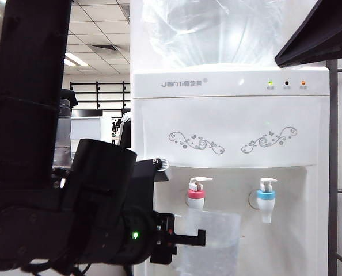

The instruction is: Pick up the plastic mug from the left desk, go to the hot water outlet of the water dispenser, press the vertical switch to get some water, then put the mug back on the desk.

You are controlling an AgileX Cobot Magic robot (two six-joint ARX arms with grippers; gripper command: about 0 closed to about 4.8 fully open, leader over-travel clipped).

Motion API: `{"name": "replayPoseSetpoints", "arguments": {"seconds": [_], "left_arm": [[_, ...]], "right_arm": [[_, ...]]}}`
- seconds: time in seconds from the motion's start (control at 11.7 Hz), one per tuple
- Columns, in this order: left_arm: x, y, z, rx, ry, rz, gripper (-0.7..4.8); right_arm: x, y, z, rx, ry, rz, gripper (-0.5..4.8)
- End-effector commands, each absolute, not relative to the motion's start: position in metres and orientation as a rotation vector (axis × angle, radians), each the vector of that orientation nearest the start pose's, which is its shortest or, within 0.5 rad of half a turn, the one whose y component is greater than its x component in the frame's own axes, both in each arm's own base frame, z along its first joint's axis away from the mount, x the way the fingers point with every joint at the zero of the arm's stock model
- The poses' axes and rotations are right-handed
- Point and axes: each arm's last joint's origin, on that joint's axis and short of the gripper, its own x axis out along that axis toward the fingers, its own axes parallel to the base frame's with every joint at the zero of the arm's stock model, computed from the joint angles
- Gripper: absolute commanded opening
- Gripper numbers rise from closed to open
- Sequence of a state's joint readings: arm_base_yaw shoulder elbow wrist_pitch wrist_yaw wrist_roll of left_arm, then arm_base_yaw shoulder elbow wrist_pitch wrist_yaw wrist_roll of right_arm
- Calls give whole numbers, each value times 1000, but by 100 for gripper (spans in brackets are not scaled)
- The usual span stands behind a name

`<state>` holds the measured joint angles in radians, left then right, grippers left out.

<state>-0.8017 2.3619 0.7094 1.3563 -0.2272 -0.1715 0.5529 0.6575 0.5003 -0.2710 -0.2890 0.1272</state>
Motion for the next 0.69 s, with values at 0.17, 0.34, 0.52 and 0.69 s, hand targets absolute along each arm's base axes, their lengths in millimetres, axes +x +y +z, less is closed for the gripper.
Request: {"name": "replayPoseSetpoints", "arguments": {"seconds": [0.17, 0.34, 0.52, 0.69], "left_arm": [[232, -246, 25, -69, 236, -649, -5], [228, -246, 26, -66, 240, -659, -5], [225, -244, 26, -62, 250, -666, -5], [220, -241, 23, -53, 269, -667, -5]], "right_arm": [[123, 86, 249, 66, 471, 804, -6], [123, 86, 249, 66, 471, 803, -6], [123, 86, 249, 66, 471, 803, -6], [123, 86, 249, 66, 471, 804, -6]]}}
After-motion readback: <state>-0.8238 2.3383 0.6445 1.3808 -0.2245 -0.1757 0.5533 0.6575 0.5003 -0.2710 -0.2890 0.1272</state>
